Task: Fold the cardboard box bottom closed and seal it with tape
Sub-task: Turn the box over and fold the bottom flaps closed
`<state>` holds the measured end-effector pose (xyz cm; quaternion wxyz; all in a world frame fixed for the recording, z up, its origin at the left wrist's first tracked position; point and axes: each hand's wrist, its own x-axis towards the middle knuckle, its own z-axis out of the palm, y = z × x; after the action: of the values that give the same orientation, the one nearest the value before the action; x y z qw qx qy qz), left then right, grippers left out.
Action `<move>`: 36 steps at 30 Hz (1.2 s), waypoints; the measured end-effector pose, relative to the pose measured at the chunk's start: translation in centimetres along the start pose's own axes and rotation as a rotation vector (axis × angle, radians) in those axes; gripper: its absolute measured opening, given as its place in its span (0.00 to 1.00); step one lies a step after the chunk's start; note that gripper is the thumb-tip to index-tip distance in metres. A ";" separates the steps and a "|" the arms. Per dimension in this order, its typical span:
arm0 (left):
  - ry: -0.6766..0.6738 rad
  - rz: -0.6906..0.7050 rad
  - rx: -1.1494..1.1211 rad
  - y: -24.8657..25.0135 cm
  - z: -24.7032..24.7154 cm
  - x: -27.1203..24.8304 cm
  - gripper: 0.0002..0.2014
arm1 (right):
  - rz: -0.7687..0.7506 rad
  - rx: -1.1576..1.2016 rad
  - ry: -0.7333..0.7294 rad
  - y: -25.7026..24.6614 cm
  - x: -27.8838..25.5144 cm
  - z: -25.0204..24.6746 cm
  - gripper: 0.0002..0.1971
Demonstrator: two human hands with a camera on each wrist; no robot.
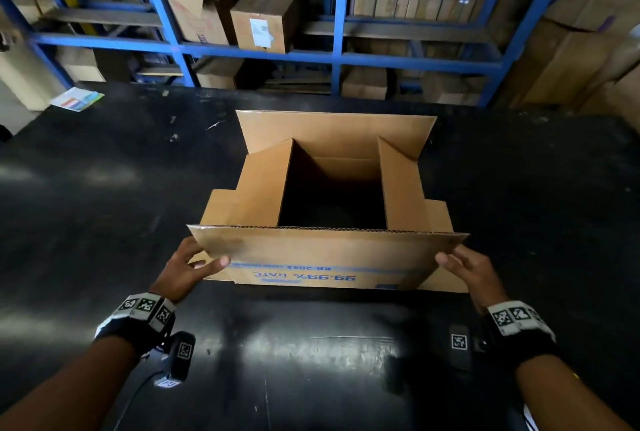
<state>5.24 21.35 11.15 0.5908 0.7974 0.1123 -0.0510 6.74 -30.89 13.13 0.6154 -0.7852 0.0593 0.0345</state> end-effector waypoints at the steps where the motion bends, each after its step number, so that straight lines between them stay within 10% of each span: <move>1: -0.018 -0.011 0.004 0.3 0.2 0.2 0.34 | -0.008 -0.009 -0.002 0.3 0.4 -0.1 0.41; 7: -0.076 -0.029 0.012 1.9 2.5 2.0 0.37 | 0.065 -0.127 -0.132 0.3 2.4 1.4 0.42; 10: -0.020 -0.096 0.044 2.0 2.8 2.7 0.25 | 0.067 -0.158 -0.025 0.8 3.4 1.8 0.37; 15: 0.191 -0.067 0.178 1.4 3.2 3.5 0.40 | 0.084 -0.193 0.238 0.8 4.3 2.4 0.43; 23: 0.003 -0.011 0.460 -0.4 4.9 4.9 0.39 | 0.054 -0.552 -0.019 3.4 4.8 4.4 0.30; 31: 0.029 0.055 0.486 -1.0 4.6 4.8 0.43 | 0.008 -0.535 0.256 -4.8 11.4 3.0 0.62; 36: 0.088 0.082 0.472 -0.2 4.8 5.1 0.51 | -0.117 -0.693 0.103 -8.3 15.6 2.2 0.56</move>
<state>10.40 17.48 8.49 0.3843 0.9186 0.0905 -0.0169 23.35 -27.55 18.62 0.3099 -0.9501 0.0297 -0.0224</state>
